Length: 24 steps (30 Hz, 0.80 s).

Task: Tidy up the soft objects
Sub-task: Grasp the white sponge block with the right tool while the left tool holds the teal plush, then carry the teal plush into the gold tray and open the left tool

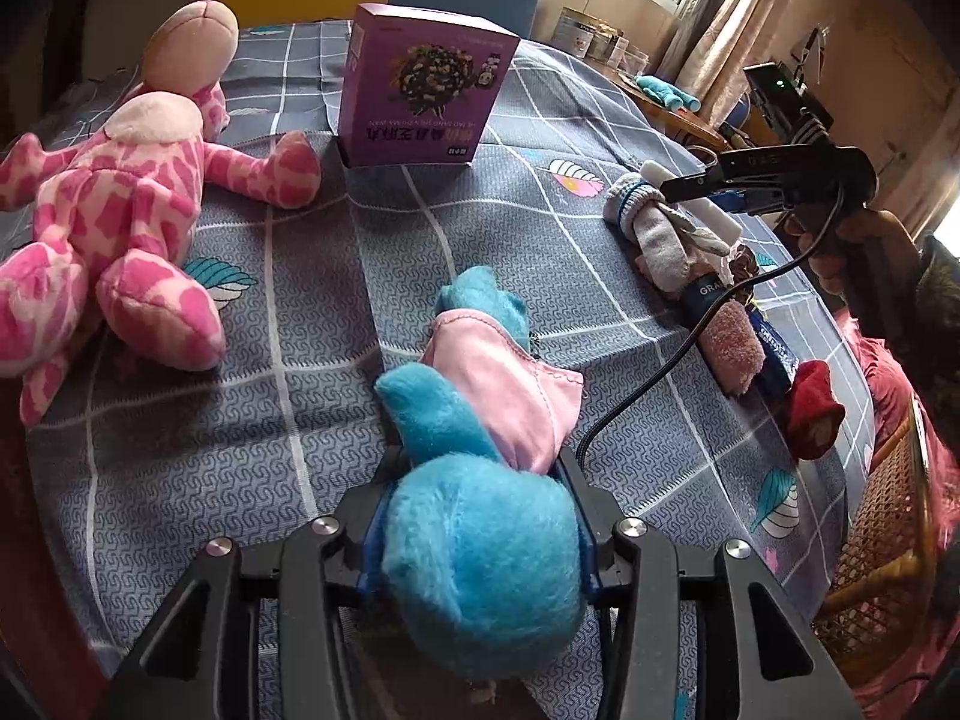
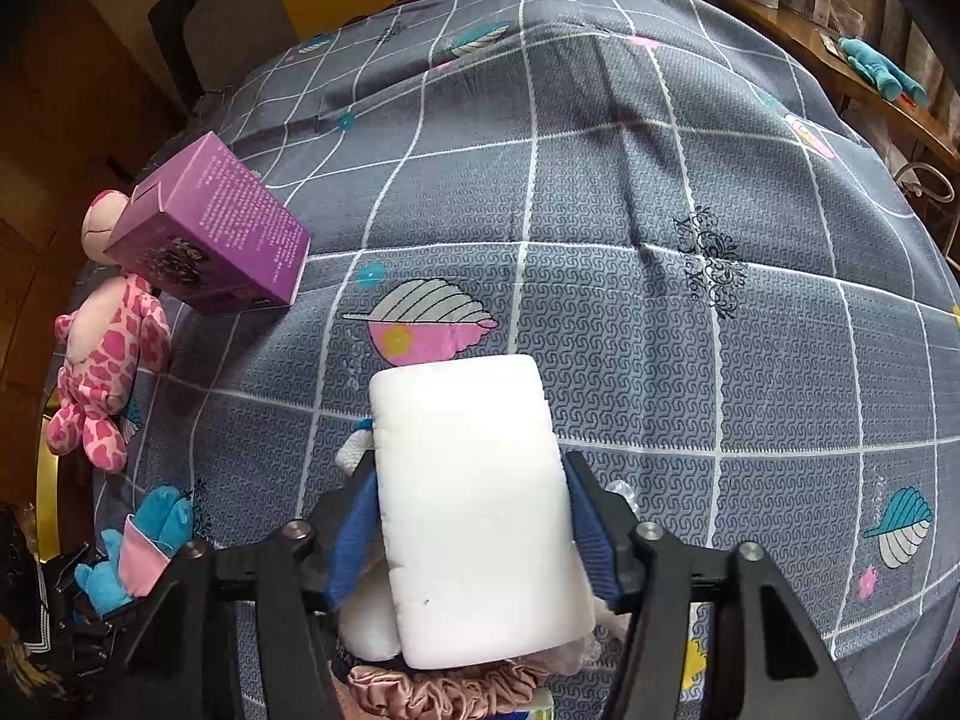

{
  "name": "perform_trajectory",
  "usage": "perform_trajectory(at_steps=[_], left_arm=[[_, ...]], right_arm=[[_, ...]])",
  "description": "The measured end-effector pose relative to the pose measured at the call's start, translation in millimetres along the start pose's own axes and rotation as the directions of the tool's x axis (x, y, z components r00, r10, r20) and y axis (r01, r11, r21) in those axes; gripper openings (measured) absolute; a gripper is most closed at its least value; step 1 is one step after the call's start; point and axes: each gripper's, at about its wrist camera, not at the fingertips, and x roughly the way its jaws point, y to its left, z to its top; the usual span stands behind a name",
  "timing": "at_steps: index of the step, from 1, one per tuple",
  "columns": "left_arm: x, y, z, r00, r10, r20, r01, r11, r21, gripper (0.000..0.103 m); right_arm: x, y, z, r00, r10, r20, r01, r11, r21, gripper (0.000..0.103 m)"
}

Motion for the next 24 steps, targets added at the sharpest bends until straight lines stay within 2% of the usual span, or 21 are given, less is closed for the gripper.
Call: perform_trajectory(at_steps=[2, 7, 10, 13, 17, 21, 24], left_arm=[[-1, 1, -1, 1.0, 0.001, 0.004, -0.001, 1.0, -0.006, 0.048], [-11, 2, -2, 1.0, 0.007, 0.021, -0.007, 1.0, -0.016, 0.048], [-26, 1, -2, 0.998, 0.011, 0.056, -0.01, 1.0, -0.021, 0.048], [-46, 2, -2, 0.995, 0.012, 0.096, -0.009, 0.999, -0.031, 0.048], [-74, 4, -4, 0.989, 0.032, 0.143, -0.026, 0.999, -0.043, 0.048], [-99, 12, -11, 0.982, 0.077, 0.175, -0.065, 0.995, -0.069, 0.048], [-122, 22, -19, 0.974, 0.095, 0.208, -0.075, 0.992, -0.099, 0.048]], right_arm=[[-8, 7, -3, 0.999, -0.035, 0.022, 0.035, 0.999, -0.019, 0.057], [-45, 36, -18, 0.991, -0.043, 0.123, 0.047, 0.998, -0.033, 0.057], [-60, 64, -34, 0.988, 0.017, 0.15, -0.009, 0.998, -0.055, 0.058], [-58, 98, -57, 0.989, 0.051, 0.139, -0.039, 0.996, -0.083, 0.058], [-34, 141, -91, 0.992, 0.064, 0.106, -0.053, 0.993, -0.102, 0.058], [0, 161, -111, 0.997, -0.019, 0.071, 0.025, 0.995, -0.094, 0.058], [25, 177, -121, 0.993, -0.119, 0.025, 0.121, 0.977, -0.175, 0.058]])
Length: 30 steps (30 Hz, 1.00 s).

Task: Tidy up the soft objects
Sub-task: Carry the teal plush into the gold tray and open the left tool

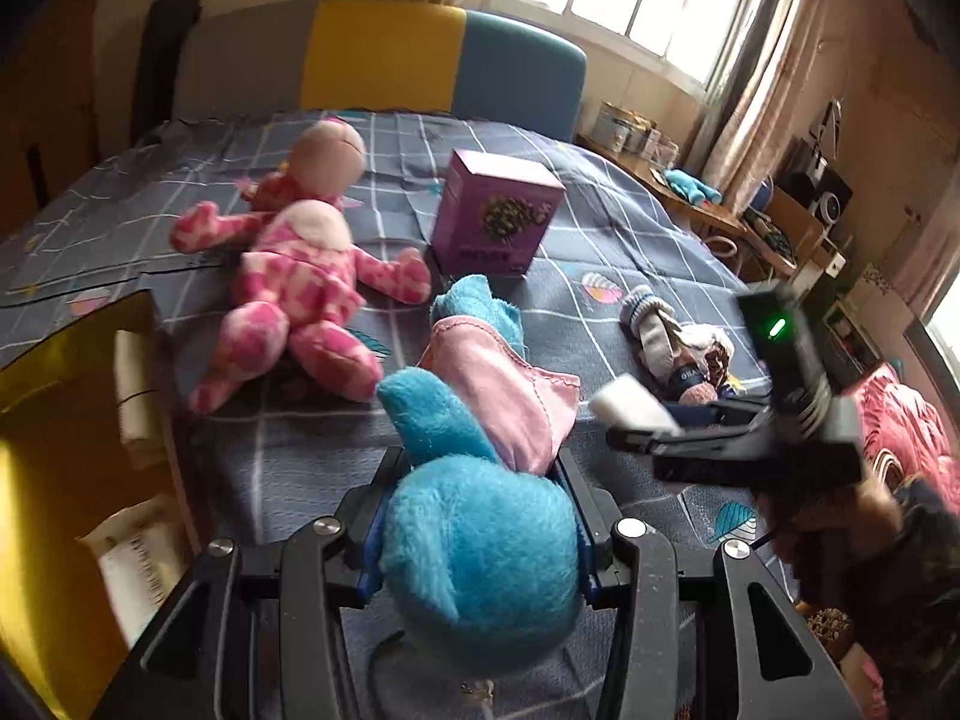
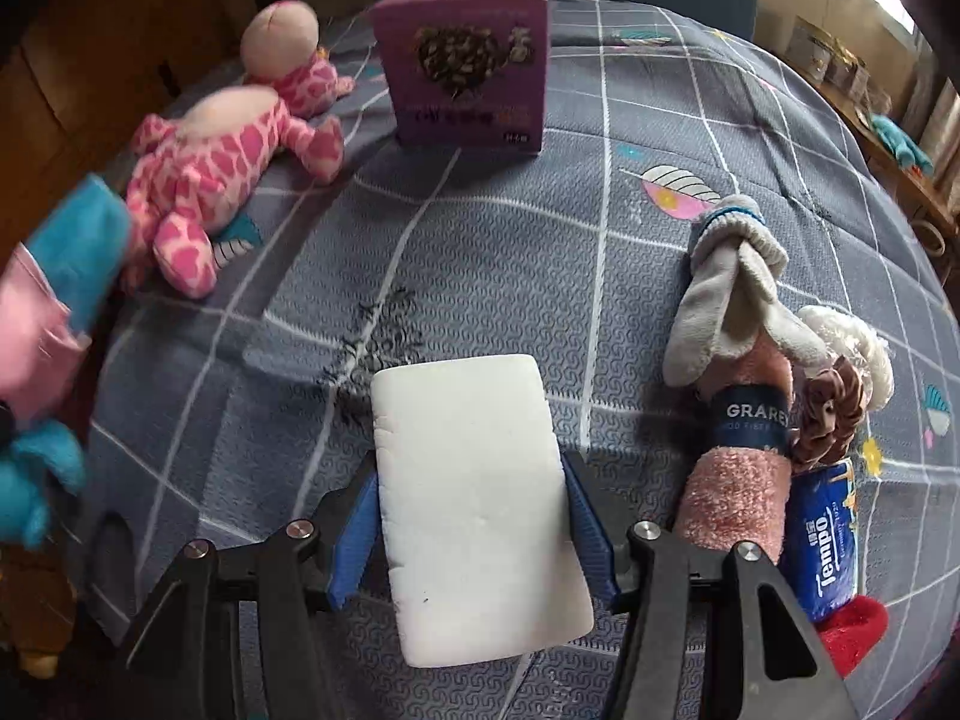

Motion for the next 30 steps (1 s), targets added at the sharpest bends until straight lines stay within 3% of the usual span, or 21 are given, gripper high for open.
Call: perform_trajectory(at_steps=[2, 9, 14, 16, 22, 27, 30], left_arm=[[-14, 11, -1, 1.0, 0.013, 0.024, -0.012, 1.0, -0.025, 0.048], [-57, 79, -4, 0.991, 0.115, 0.075, -0.102, 0.982, -0.16, 0.048], [-70, 155, -5, 0.974, 0.218, 0.059, -0.187, 0.924, -0.334, 0.048], [-68, 183, -6, 0.965, 0.261, 0.034, -0.227, 0.892, -0.391, 0.048], [-42, 228, -7, 0.947, 0.318, -0.042, -0.301, 0.835, -0.461, 0.048], [-11, 239, -3, 0.946, 0.313, -0.082, -0.313, 0.822, -0.476, 0.051], [3, 240, 1, 0.936, 0.335, -0.104, -0.345, 0.82, -0.457, 0.056]], right_arm=[[16, 8, -4, 0.998, -0.028, -0.047, 0.026, 0.999, -0.04, 0.058], [17, 0, -5, 0.999, 0.002, -0.032, -0.002, 1.0, -0.009, 0.059], [17, 0, -6, 1.0, 0.007, -0.022, -0.007, 1.0, -0.009, 0.06], [16, 1, -7, 1.0, 0.002, -0.015, -0.002, 1.0, -0.017, 0.06], [13, 2, -10, 1.0, -0.002, -0.01, 0.001, 1.0, -0.018, 0.06], [13, 4, -9, 1.0, -0.008, -0.008, 0.007, 1.0, -0.026, 0.06], [12, 4, -9, 1.0, -0.008, -0.008, 0.008, 1.0, -0.027, 0.06]])
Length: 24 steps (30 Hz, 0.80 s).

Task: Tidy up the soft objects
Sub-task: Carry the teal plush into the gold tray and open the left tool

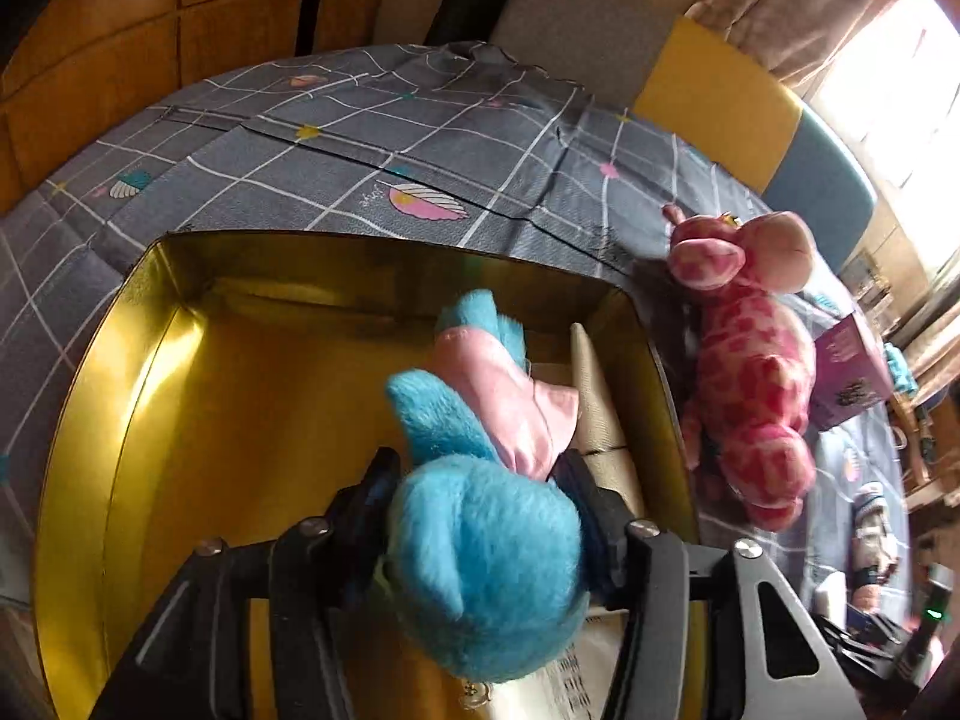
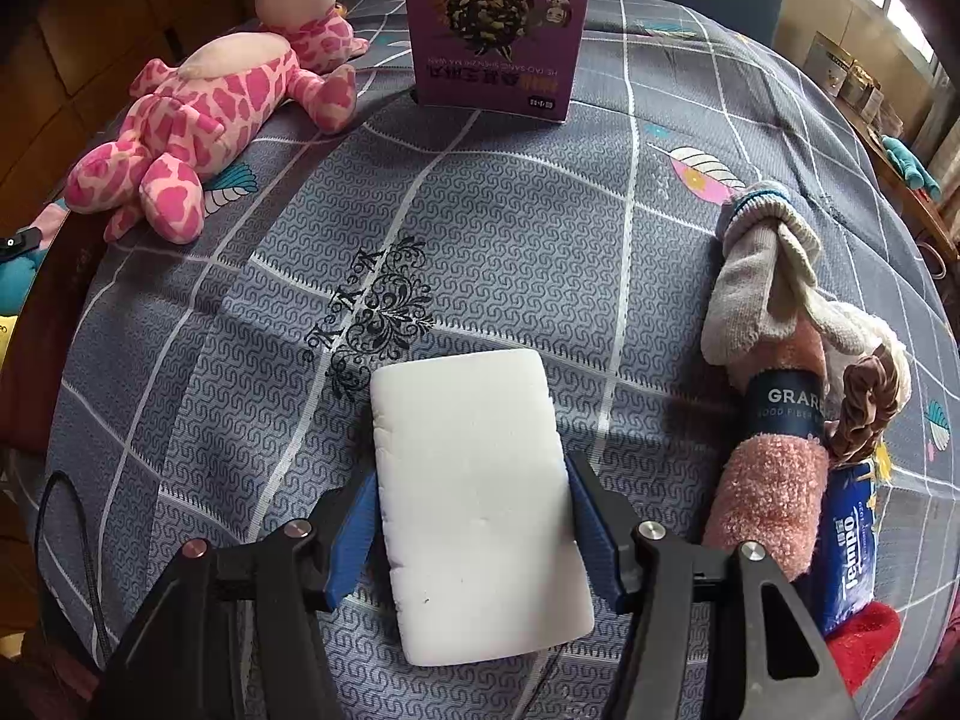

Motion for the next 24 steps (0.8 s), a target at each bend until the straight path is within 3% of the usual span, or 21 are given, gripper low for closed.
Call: perform_trajectory(at_steps=[5, 7, 11, 19, 24], left_arm=[[-2, -3, -2, 1.0, 0.026, 0.014, -0.026, 0.999, 0.029, 0.063], [-11, -4, -6, 0.997, 0.056, 0.045, -0.058, 0.997, 0.047, 0.07], [-29, -5, -11, 0.99, 0.094, 0.1, -0.102, 0.992, 0.071, 0.071], [-78, -17, -32, 0.975, 0.089, 0.205, -0.114, 0.987, 0.114, 0.075], [-96, -24, -46, 0.972, 0.066, 0.224, -0.096, 0.987, 0.129, 0.075]], right_arm=[[0, 0, 0, 1.0, -0.001, -0.001, 0.001, 1.0, -0.002, 0.06], [1, 0, 1, 1.0, -0.002, -0.002, 0.001, 1.0, -0.004, 0.06], [0, 0, 1, 1.0, -0.004, 0.0, 0.004, 1.0, -0.006, 0.06], [-1, 2, -1, 1.0, -0.021, 0.015, 0.021, 1.0, -0.015, 0.06], [-3, 4, -2, 0.999, -0.034, 0.022, 0.034, 0.999, -0.019, 0.06]])
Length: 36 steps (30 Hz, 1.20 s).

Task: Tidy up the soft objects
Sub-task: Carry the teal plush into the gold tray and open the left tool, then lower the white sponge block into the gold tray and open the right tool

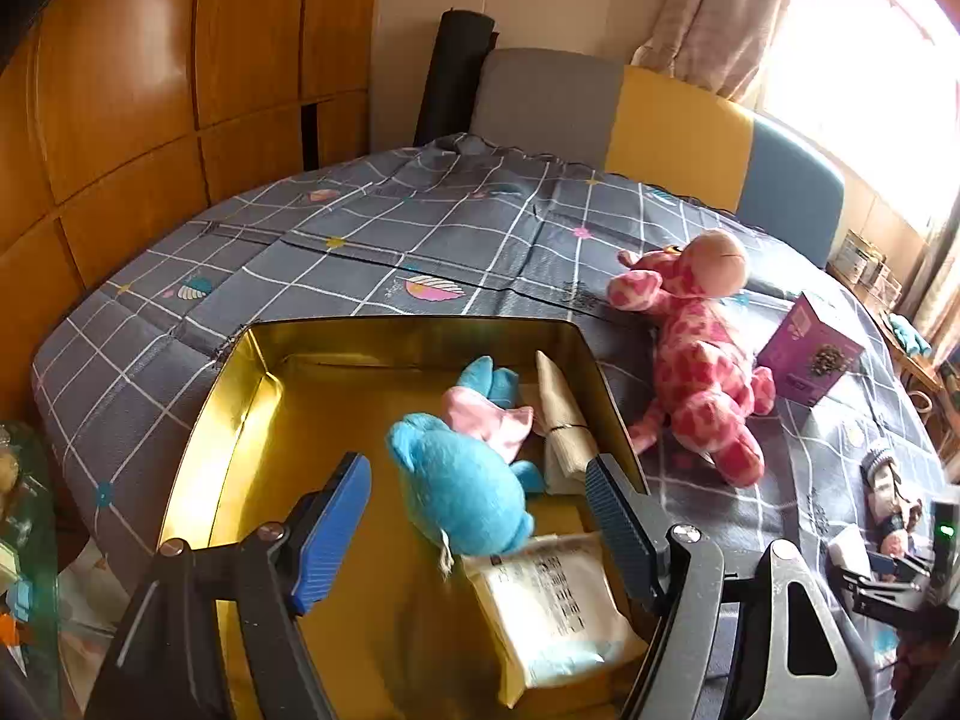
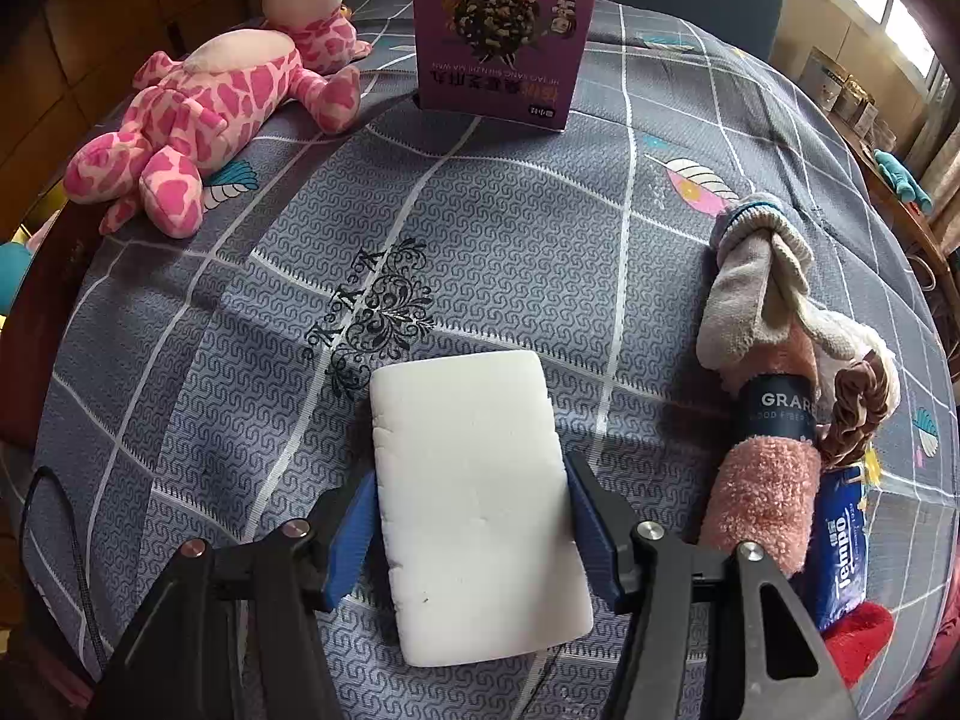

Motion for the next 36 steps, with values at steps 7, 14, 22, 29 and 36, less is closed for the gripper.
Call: perform_trajectory(at_steps=[7, 14, 22, 29, 36], left_arm=[[-16, -9, -11, 1.0, -0.017, 0.004, 0.017, 1.0, 0.025, 0.075], [-22, -8, -20, 1.0, -0.009, -0.004, 0.009, 1.0, 0.027, 0.075], [-23, 10, -23, 1.0, 0.014, -0.01, -0.014, 1.0, 0.007, 0.075], [-27, 43, -23, 0.998, 0.066, -0.003, -0.066, 0.997, -0.05, 0.075], [-34, 76, -21, 0.995, 0.099, 0.012, -0.097, 0.989, -0.116, 0.075]], right_arm=[[-1, 3, -1, 1.0, -0.008, 0.003, 0.008, 1.0, 0.002, 0.059], [-1, 3, -1, 1.0, -0.015, 0.007, 0.015, 1.0, -0.006, 0.059], [-12, 7, 3, 0.999, -0.037, 0.016, 0.037, 0.999, 0.015, 0.057], [-68, 48, 32, 0.985, 0.073, 0.157, -0.069, 0.997, -0.032, 0.057], [-105, 172, 54, 0.932, 0.307, 0.192, -0.241, 0.922, -0.303, 0.057]])
